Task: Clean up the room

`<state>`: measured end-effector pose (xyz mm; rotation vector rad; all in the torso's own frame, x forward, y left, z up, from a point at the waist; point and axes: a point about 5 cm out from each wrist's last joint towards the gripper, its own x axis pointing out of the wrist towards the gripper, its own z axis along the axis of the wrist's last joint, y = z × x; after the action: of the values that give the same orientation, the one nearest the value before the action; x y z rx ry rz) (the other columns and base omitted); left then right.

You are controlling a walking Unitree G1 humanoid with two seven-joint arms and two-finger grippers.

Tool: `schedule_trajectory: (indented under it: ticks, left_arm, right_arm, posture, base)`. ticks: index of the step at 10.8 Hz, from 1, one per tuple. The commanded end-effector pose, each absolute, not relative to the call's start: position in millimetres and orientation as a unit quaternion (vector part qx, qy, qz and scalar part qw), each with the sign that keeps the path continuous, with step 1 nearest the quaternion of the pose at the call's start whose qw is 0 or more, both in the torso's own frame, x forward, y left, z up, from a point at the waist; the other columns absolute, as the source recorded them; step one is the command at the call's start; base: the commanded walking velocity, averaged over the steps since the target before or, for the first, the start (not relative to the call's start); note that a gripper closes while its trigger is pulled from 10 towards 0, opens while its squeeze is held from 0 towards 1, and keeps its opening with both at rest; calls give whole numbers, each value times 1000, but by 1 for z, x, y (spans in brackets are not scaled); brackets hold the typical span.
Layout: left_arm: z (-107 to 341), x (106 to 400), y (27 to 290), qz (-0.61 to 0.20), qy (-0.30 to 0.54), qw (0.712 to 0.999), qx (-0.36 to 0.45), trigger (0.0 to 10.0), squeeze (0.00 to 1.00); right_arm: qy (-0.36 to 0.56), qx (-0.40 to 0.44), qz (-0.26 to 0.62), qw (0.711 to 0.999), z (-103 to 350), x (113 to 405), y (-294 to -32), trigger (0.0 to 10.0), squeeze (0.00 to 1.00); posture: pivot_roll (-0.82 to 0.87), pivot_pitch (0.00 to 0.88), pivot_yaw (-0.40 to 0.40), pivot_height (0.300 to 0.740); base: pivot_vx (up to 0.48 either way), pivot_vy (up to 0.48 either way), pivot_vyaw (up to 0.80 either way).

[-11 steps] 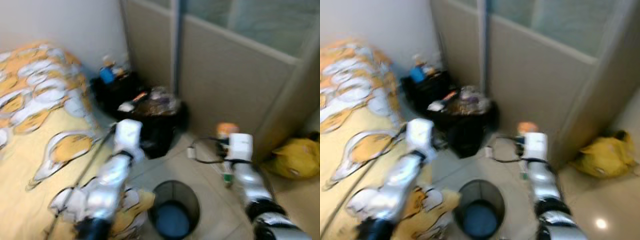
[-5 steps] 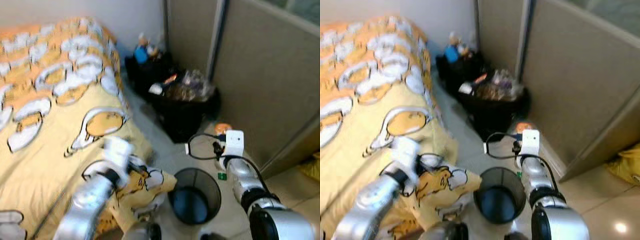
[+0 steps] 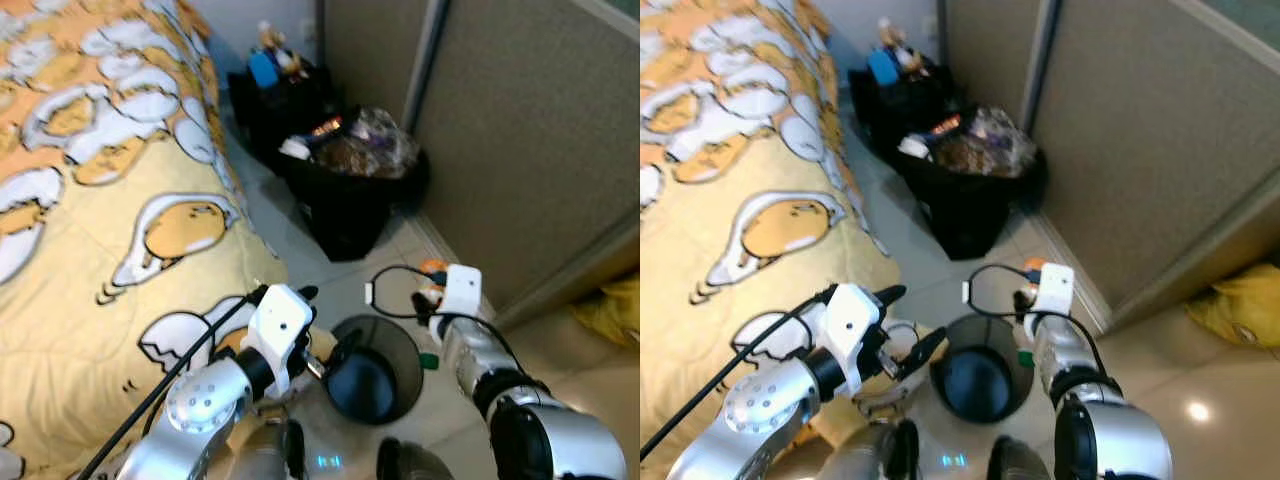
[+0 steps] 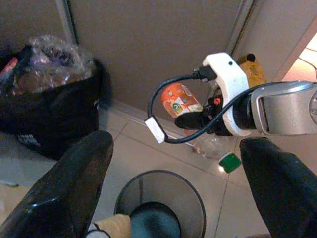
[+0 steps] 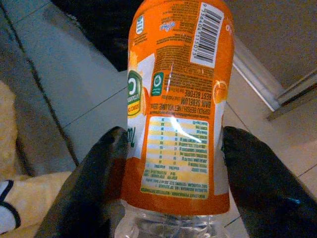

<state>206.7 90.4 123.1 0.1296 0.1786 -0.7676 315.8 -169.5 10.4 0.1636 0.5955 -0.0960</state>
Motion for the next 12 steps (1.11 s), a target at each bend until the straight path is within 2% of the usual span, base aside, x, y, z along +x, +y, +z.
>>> schedule_trajectory:
  ticks: [1,5,8,9,10,11,12]
  left_arm:
    - [121,204,91,-369,96,922,65,10000,0]
    - [117,213,89,-363,107,923,72,10000,0]
    - [114,227,89,-357,102,924,86,10000,0]
    - [109,241,91,-333,97,935,71,10000,0]
    - [107,247,95,-316,92,943,54,10000,0]
    - [108,260,103,-279,72,957,16,10000,0]
    - [110,269,104,-268,55,962,6,10000,0]
  right_arm:
    - [300,93,-33,949,11,317,-162,10000,1000]
    - [292,126,-18,948,20,326,-155,10000,1000]
    - [266,86,-14,960,30,334,-153,10000,1000]
    - [200,26,-5,979,47,344,-154,10000,1000]
    - [158,-10,-3,987,51,343,-155,10000,431]
    - [66,0,-59,996,58,331,-171,10000,0]
    - [28,19,-90,995,63,320,-179,10000,0]
  posture:
    - [300,259,29,740]
    - [271,227,20,740]
    - [271,162,18,740]
    - [228,90,2,740]
    - [207,60,-7,740]
    - [163,0,-17,740]
    - [135,0,-20,740]
  base:
    - [0,0,0]
    - [0,0,0]
    - [0,0,0]
    - [0,0,0]
    - [0,0,0]
    - [0,0,0]
    - [0,0,0]
